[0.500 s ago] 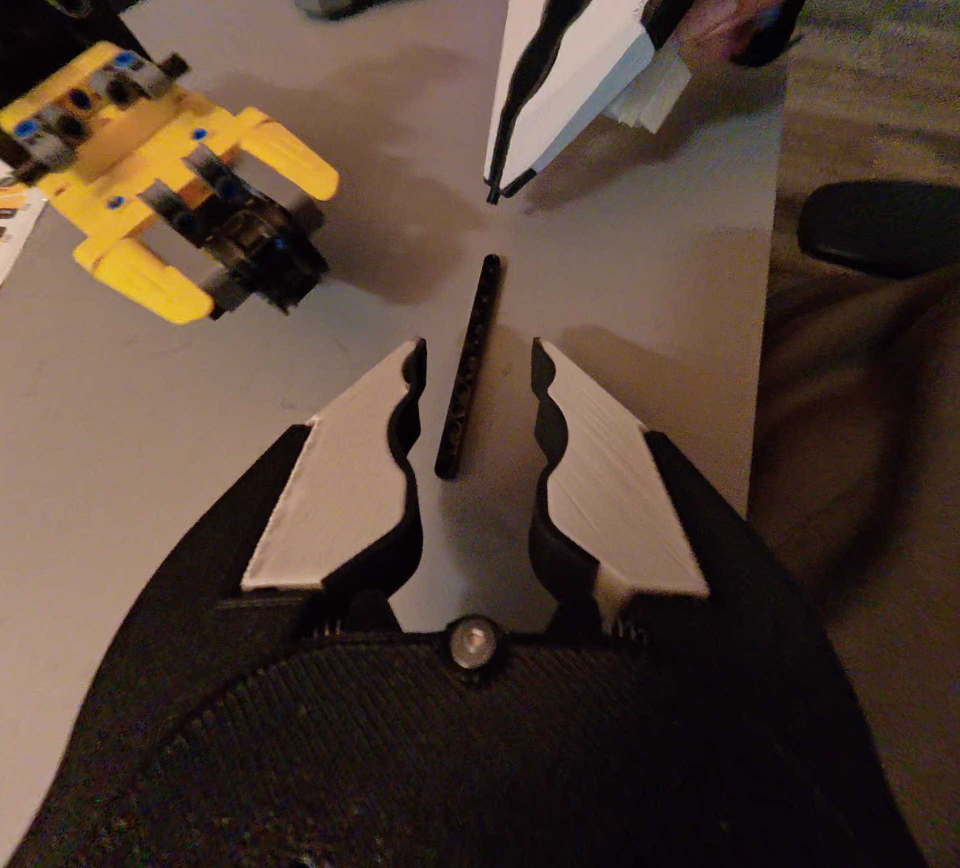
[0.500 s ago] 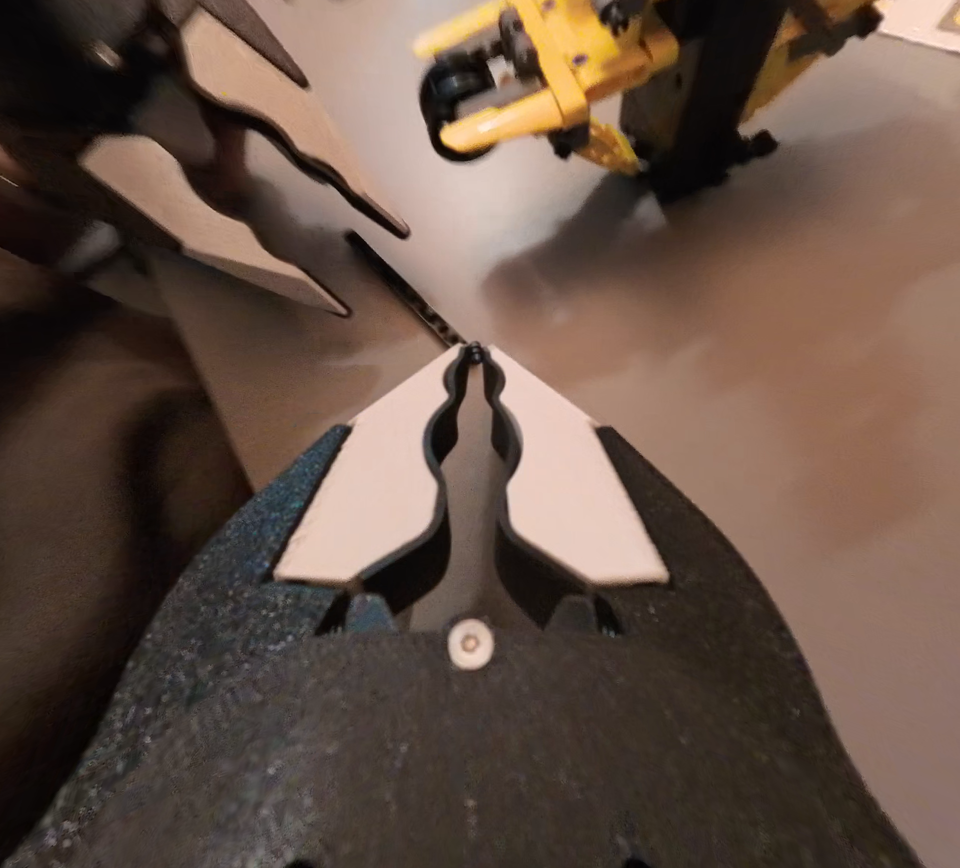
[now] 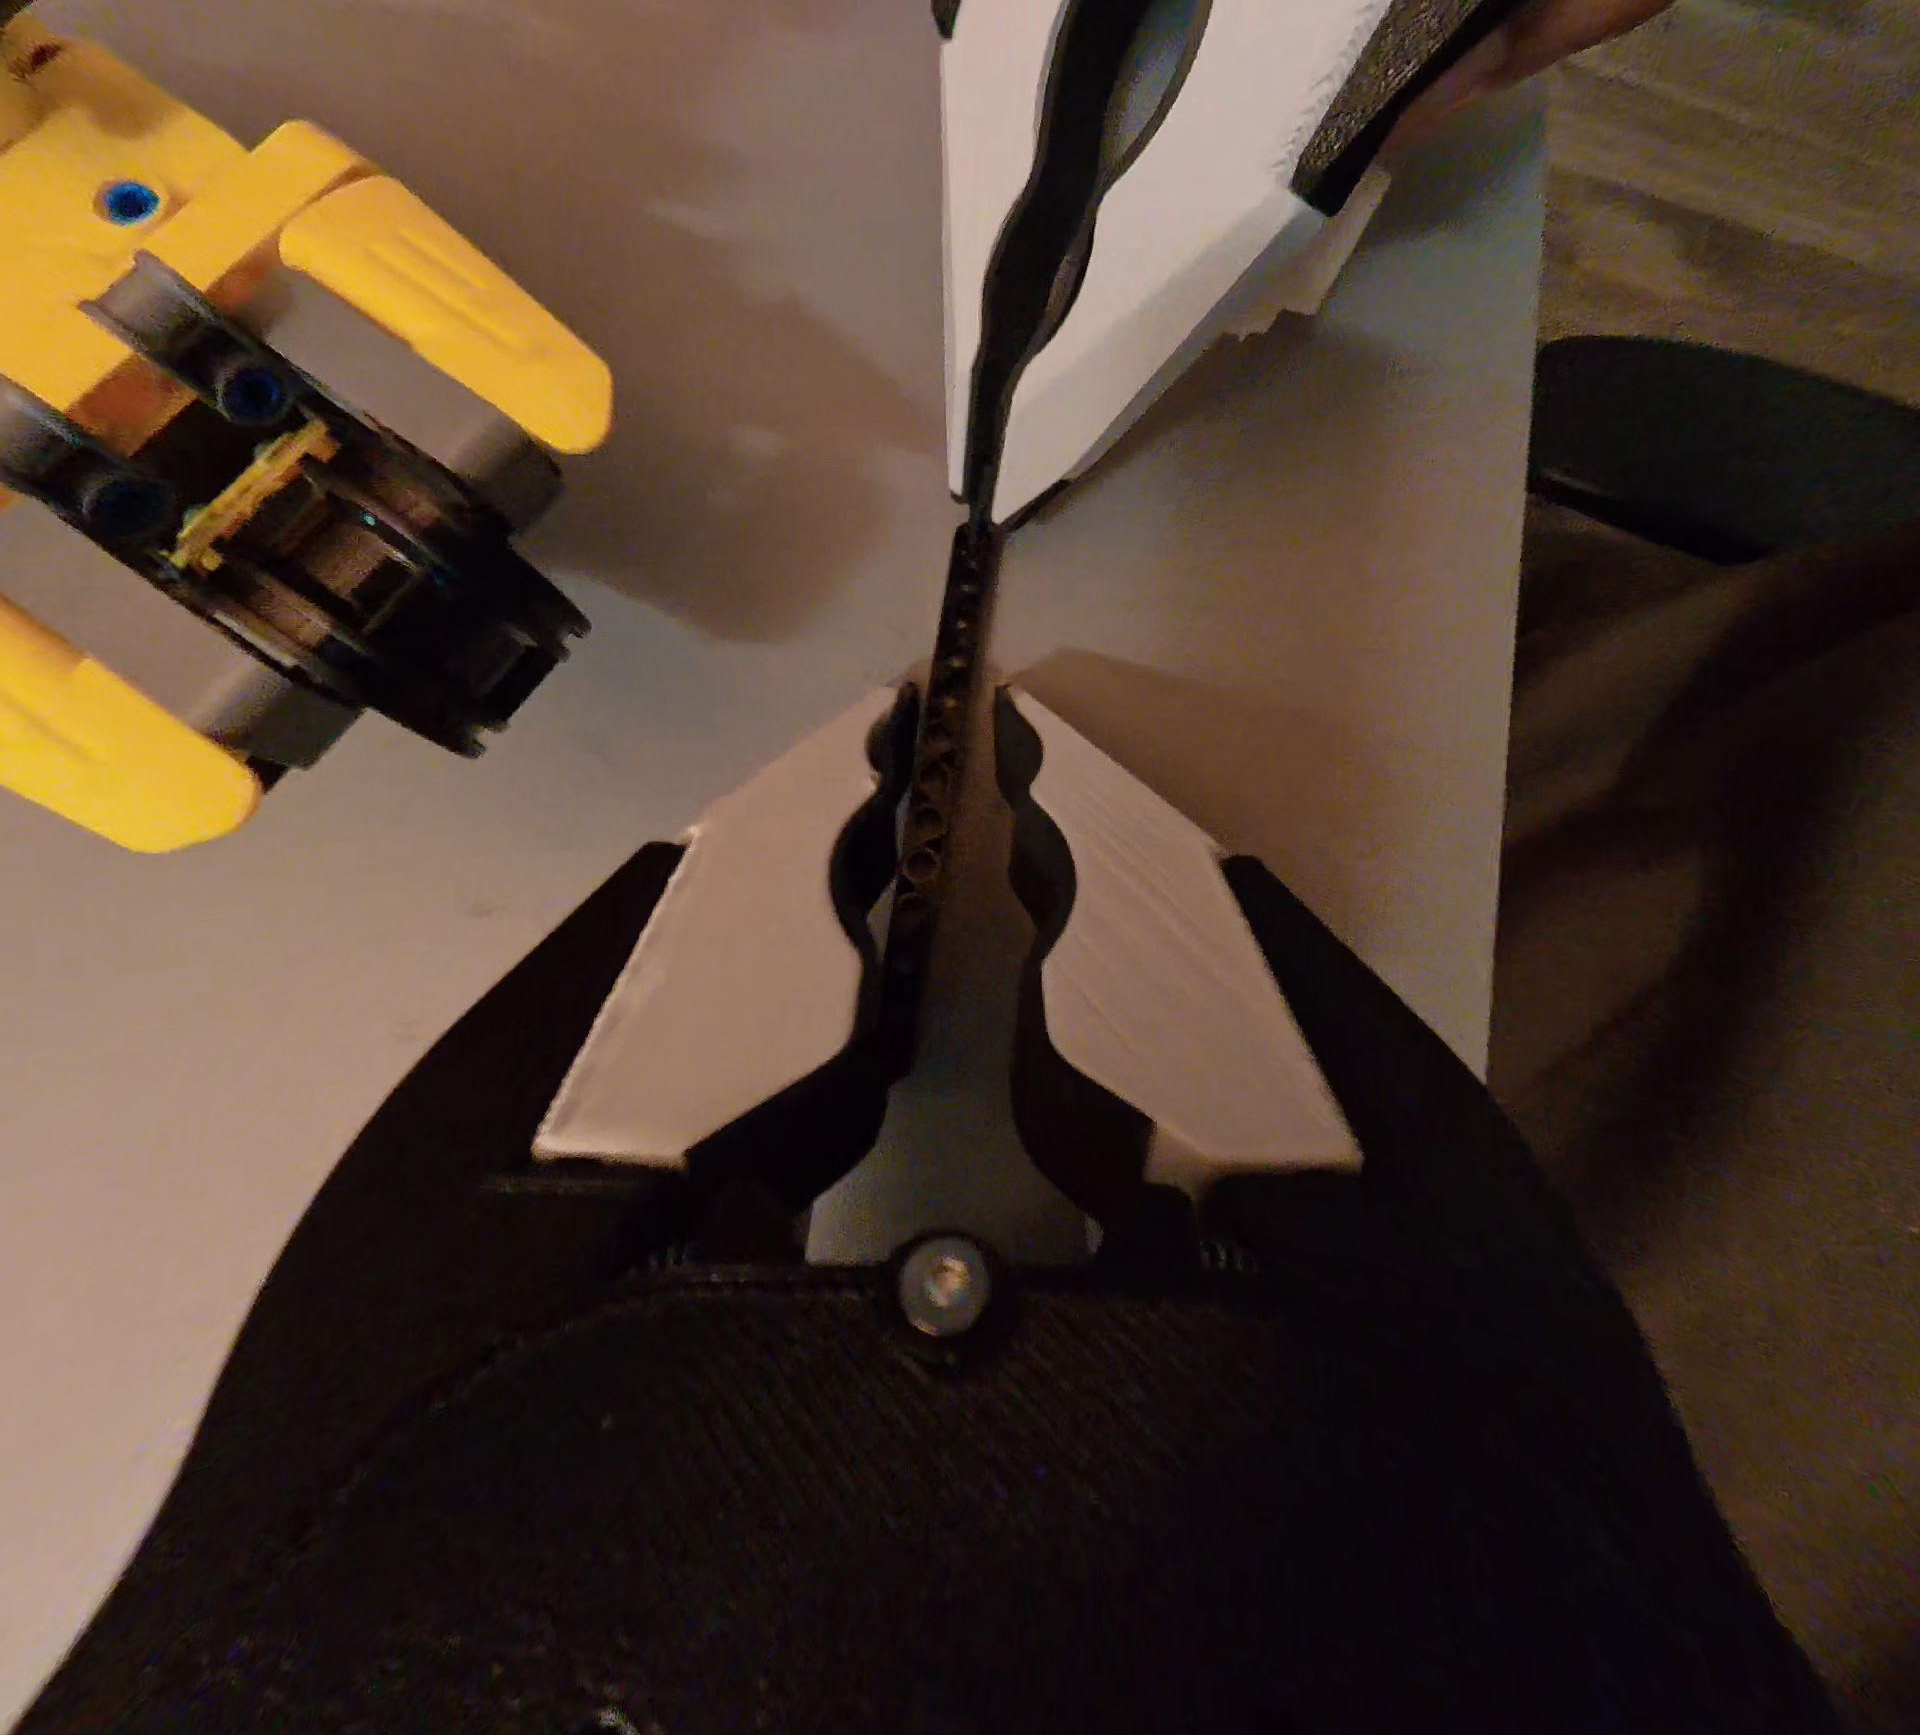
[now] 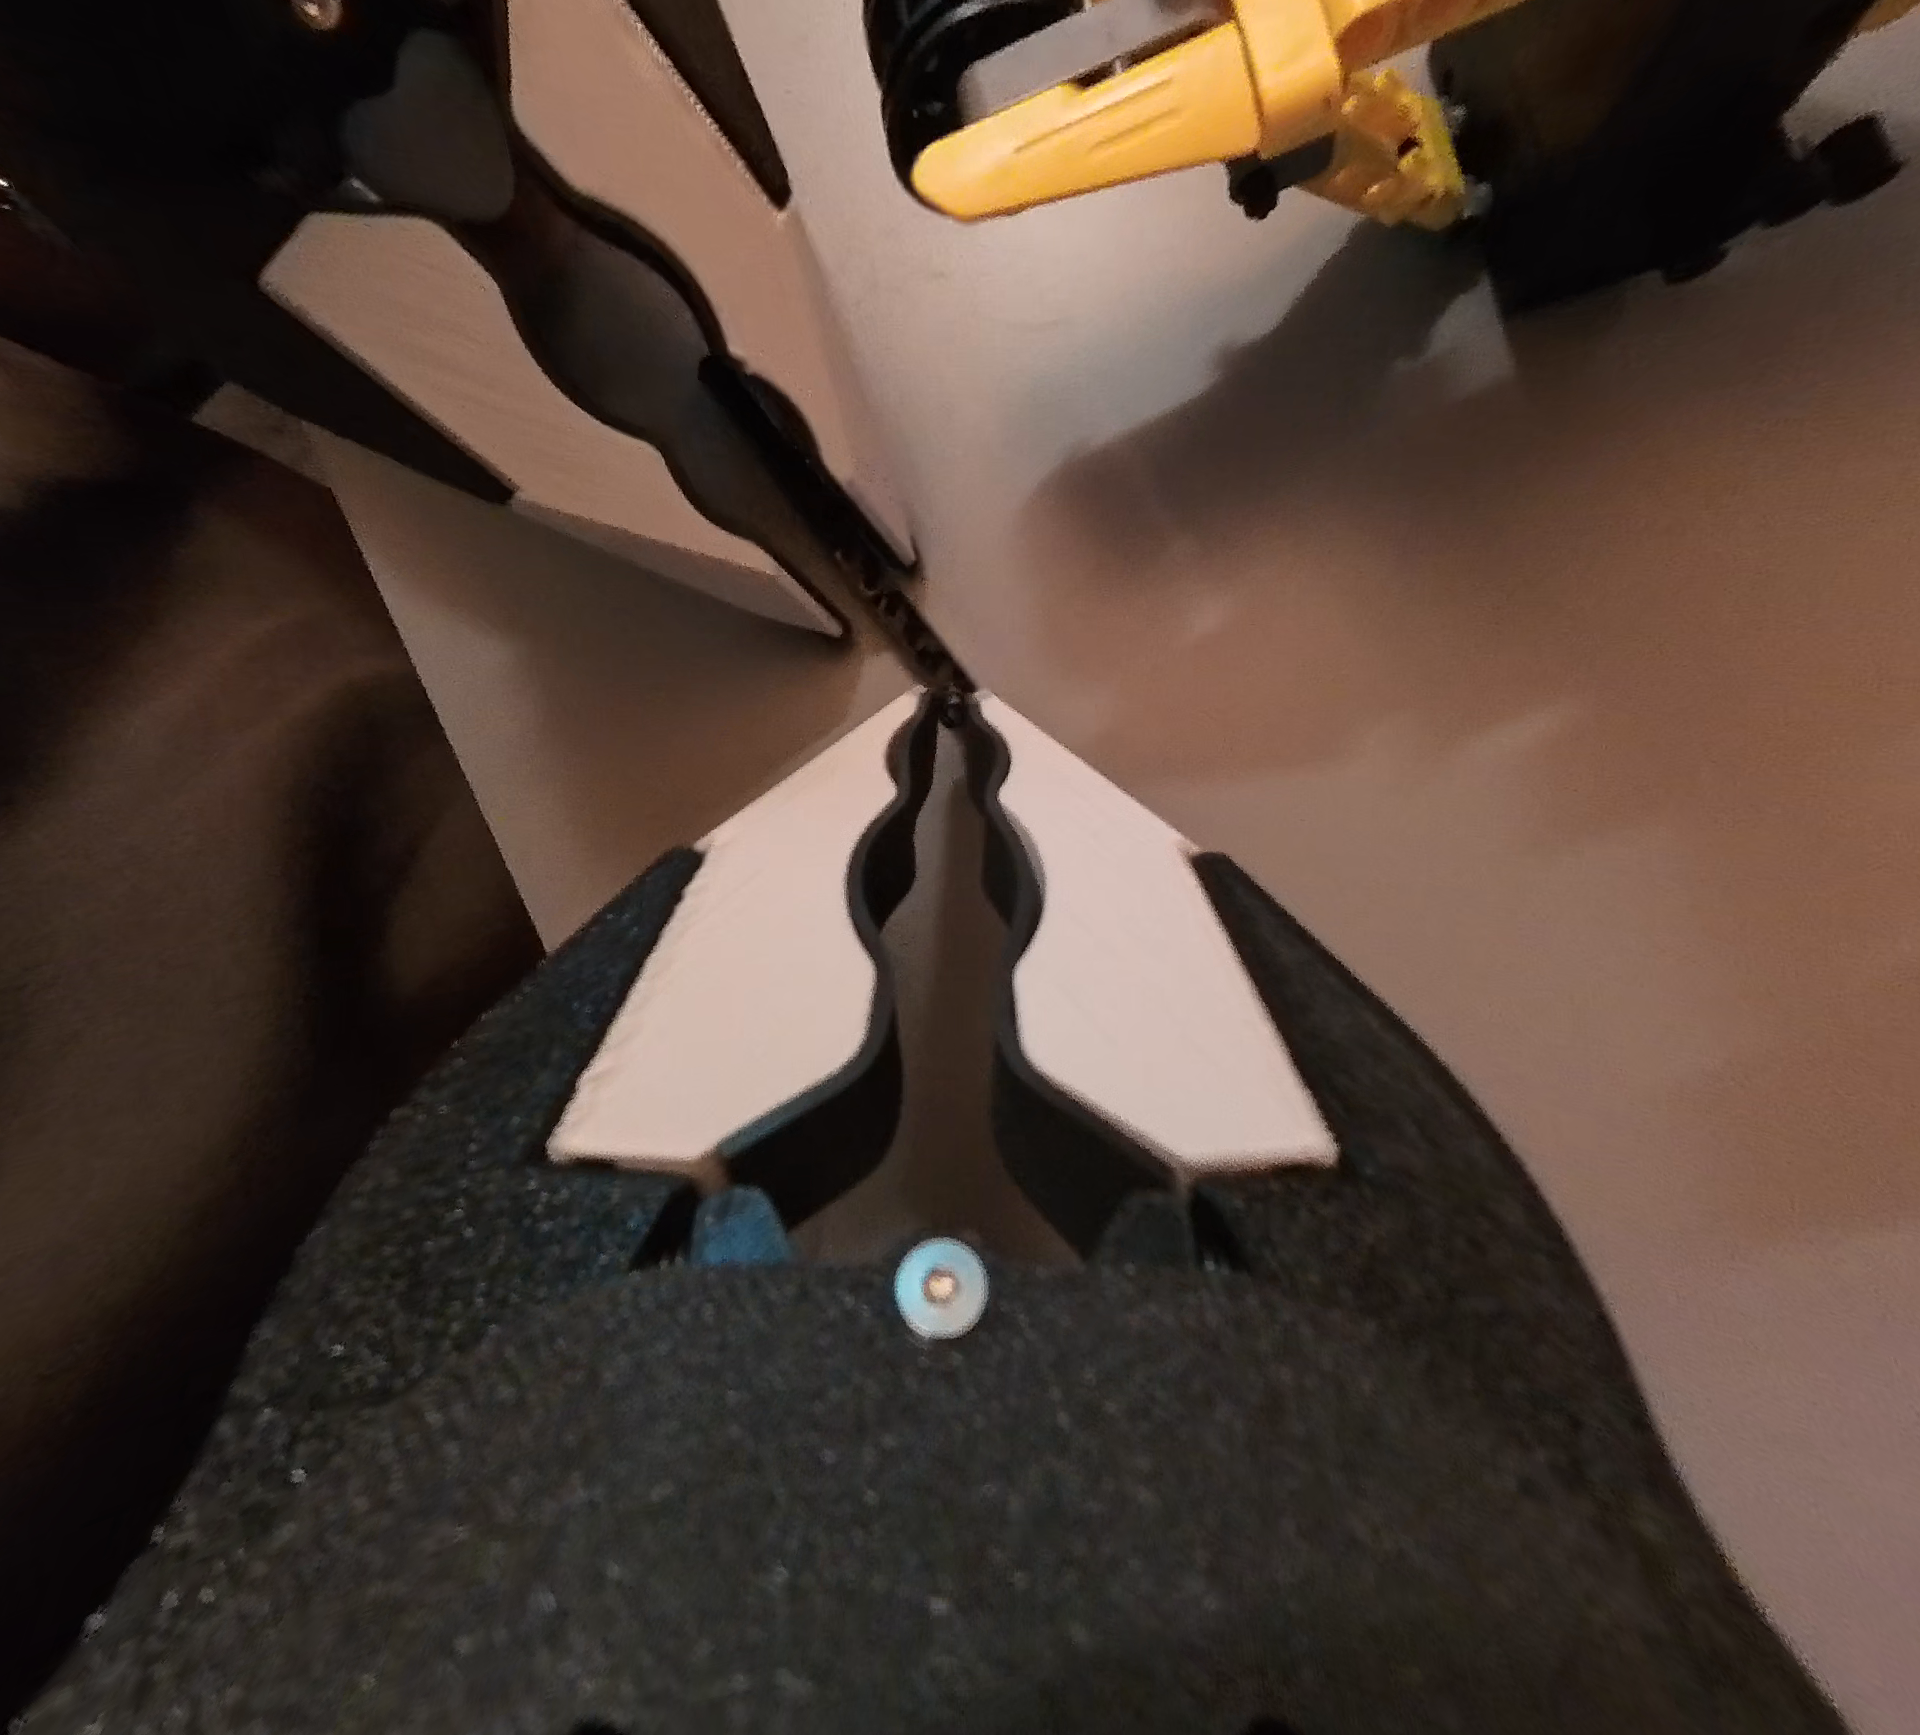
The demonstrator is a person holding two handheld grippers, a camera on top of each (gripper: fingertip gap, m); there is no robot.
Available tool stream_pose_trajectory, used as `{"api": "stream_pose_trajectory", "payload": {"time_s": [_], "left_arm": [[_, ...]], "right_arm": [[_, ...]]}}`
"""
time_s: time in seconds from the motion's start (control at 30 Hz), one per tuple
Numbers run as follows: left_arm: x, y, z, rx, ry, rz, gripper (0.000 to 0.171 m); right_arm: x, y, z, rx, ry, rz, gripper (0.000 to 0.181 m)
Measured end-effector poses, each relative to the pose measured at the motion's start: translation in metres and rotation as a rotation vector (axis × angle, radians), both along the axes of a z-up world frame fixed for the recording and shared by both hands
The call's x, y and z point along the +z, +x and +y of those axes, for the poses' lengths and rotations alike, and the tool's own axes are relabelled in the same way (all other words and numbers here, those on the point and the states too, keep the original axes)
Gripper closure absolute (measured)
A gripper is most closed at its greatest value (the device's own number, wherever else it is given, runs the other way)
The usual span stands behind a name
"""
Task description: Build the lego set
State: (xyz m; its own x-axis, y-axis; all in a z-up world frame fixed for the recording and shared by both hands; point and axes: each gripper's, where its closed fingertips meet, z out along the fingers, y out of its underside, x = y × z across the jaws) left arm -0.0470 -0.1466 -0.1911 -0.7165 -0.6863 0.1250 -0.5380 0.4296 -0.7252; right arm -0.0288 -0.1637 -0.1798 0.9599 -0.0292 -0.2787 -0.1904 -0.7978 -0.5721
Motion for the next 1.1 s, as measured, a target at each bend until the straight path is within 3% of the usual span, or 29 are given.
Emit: {"api": "stream_pose_trajectory", "payload": {"time_s": [0.37, 0.73, 0.93, 1.1], "left_arm": [[-0.0014, -0.0002, -0.0004, -0.003, 0.017, -0.007, 0.169], [-0.0019, -0.0009, -0.0006, -0.008, 0.046, -0.034, 0.168], [-0.0023, -0.0006, -0.0003, -0.006, 0.065, -0.052, 0.168], [-0.0023, -0.0005, 0.0000, -0.004, 0.066, -0.053, 0.168]], "right_arm": [[-0.0028, 0.0011, -0.0008, 0.004, -0.121, 0.028, 0.178], [-0.0034, 0.0044, 0.0024, 0.068, -0.288, -0.156, 0.178], [-0.0075, 0.0040, 0.0042, 0.195, -0.355, -0.313, 0.178], [-0.0077, 0.0037, 0.0044, 0.255, -0.337, -0.321, 0.178]]}}
